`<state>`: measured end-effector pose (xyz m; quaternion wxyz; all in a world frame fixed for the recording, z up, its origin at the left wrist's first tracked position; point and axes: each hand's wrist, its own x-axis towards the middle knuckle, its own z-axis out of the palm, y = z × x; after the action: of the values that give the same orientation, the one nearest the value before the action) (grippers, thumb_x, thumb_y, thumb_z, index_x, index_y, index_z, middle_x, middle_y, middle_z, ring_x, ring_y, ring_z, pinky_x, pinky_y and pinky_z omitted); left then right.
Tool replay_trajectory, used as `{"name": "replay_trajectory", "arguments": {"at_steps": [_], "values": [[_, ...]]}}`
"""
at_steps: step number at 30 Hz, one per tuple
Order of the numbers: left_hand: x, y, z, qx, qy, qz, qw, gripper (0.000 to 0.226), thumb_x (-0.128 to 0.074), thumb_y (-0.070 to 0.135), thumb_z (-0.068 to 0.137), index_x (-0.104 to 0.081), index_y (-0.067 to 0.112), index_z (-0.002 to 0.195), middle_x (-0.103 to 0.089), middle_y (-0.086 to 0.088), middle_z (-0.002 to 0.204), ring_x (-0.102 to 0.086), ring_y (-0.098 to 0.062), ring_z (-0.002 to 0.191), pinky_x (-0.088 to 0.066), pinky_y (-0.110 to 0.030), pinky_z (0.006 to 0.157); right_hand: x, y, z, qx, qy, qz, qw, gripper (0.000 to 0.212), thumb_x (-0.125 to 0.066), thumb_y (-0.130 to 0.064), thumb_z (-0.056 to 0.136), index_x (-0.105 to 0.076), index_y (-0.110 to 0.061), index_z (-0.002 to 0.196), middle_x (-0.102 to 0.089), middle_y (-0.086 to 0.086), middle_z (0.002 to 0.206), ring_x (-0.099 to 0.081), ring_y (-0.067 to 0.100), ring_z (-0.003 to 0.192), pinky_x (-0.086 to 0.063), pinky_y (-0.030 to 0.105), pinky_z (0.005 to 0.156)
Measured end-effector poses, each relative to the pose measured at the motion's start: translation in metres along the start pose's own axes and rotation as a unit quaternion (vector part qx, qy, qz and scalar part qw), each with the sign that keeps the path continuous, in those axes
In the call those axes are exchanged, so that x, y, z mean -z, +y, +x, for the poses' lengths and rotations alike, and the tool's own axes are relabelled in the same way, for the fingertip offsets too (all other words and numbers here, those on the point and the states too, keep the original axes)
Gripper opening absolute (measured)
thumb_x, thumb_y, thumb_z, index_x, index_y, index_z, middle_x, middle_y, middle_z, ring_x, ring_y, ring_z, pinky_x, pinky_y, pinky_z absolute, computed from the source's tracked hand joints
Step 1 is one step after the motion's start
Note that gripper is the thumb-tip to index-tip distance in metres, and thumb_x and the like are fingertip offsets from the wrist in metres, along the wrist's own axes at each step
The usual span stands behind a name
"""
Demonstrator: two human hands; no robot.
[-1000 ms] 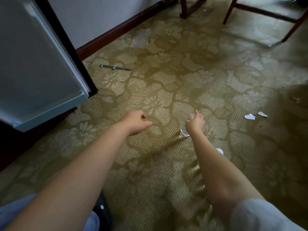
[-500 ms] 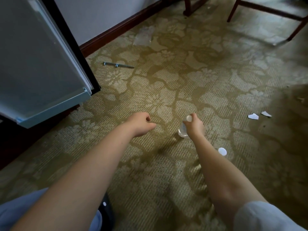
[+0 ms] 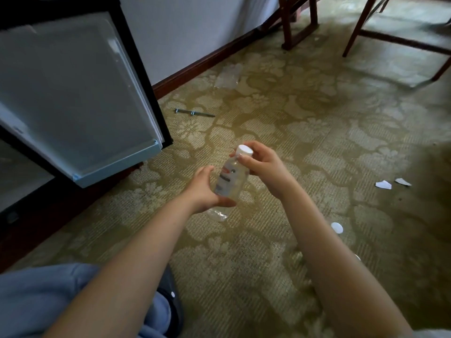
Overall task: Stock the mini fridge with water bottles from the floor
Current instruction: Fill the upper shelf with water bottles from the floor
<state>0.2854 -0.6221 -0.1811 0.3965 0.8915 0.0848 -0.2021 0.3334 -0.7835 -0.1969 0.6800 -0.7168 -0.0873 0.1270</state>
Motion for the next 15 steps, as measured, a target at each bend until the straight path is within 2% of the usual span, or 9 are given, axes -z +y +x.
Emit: {"name": "replay_trajectory", "arguments": {"at_steps": [2,3,5,8,10,12,13,15], "values": [[-0.001,-0.007,-0.006,-0.019,-0.009,-0.066,0.998,0.116,-0.090,0.052,0.035,-0.039,0.024,0.136,-0.051,0.001,0.132,-0.052,-0.021,0.119,-0.046,-0.043,0.099,-0.012,-0.015,-0.008,0.009,-0.024,0.020,0.999,0.016,-0.064,-0.017,0.089,-0.061,-0.014,0.105,-0.066,0.020,0.112,-0.066,0.031,0.099,-0.055,0.041,0.081],[-0.002,-0.013,-0.009,-0.021,-0.004,-0.087,0.996,0.120,-0.089,0.055,0.031,-0.038,0.024,0.136,-0.054,0.003,0.128,-0.053,-0.020,0.117,-0.047,-0.045,0.098,-0.017,-0.019,-0.012,0.009,-0.032,0.033,0.999,0.017,-0.064,-0.015,0.089,-0.061,-0.011,0.105,-0.067,0.019,0.109,-0.067,0.027,0.094,-0.057,0.036,0.075],[-0.003,-0.021,-0.018,-0.016,0.010,-0.127,0.992,0.122,-0.090,0.046,0.040,-0.028,0.025,0.143,-0.050,0.002,0.132,-0.051,-0.020,0.120,-0.044,-0.045,0.100,-0.025,-0.020,-0.019,-0.007,-0.033,0.075,0.997,0.017,-0.062,-0.012,0.090,-0.060,-0.007,0.107,-0.069,0.012,0.103,-0.067,0.019,0.090,-0.056,0.030,0.066],[-0.005,-0.033,-0.026,0.003,0.018,-0.189,0.982,0.123,-0.091,0.030,0.049,-0.016,0.032,0.148,-0.053,-0.007,0.134,-0.055,-0.026,0.118,-0.044,-0.044,0.099,-0.037,-0.010,-0.028,-0.041,-0.002,0.124,0.991,0.015,-0.061,-0.017,0.092,-0.062,-0.011,0.105,-0.072,0.005,0.100,-0.068,0.018,0.094,-0.055,0.031,0.066],[-0.008,-0.037,-0.026,0.003,0.020,-0.201,0.979,0.101,-0.087,0.013,0.060,-0.029,0.021,0.142,-0.058,-0.007,0.124,-0.058,-0.025,0.111,-0.049,-0.038,0.091,-0.044,-0.005,-0.032,-0.045,0.018,0.109,0.993,0.012,-0.062,-0.018,0.091,-0.064,-0.015,0.102,-0.072,0.002,0.096,-0.069,0.014,0.091,-0.055,0.031,0.067],[-0.011,-0.035,-0.026,0.015,0.022,-0.175,0.984,0.064,-0.082,0.003,0.066,-0.048,0.016,0.120,-0.063,-0.003,0.102,-0.060,-0.024,0.100,-0.049,-0.029,0.075,-0.046,-0.004,-0.034,-0.034,0.036,0.084,0.995,0.011,-0.065,-0.017,0.090,-0.065,-0.015,0.100,-0.072,0.000,0.090,-0.069,0.011,0.084,-0.056,0.029,0.068],[-0.013,-0.035,-0.025,0.021,0.024,-0.146,0.989,0.058,-0.082,0.004,0.066,-0.051,0.016,0.114,-0.063,-0.002,0.098,-0.061,-0.026,0.099,-0.049,-0.029,0.075,-0.043,-0.002,-0.035,-0.030,0.049,0.072,0.996,0.012,-0.065,-0.018,0.089,-0.065,-0.014,0.101,-0.071,0.000,0.090,-0.068,0.011,0.082,-0.057,0.028,0.070],[-0.013,-0.035,-0.023,0.030,0.016,-0.088,0.996,0.065,-0.084,0.013,0.063,-0.051,0.014,0.119,-0.062,-0.004,0.105,-0.060,-0.025,0.102,-0.049,-0.035,0.084,-0.029,0.005,-0.038,-0.038,0.088,0.049,0.994,0.013,-0.062,-0.021,0.092,-0.066,-0.013,0.102,-0.071,0.000,0.090,-0.069,0.014,0.083,-0.056,0.031,0.075]]}}
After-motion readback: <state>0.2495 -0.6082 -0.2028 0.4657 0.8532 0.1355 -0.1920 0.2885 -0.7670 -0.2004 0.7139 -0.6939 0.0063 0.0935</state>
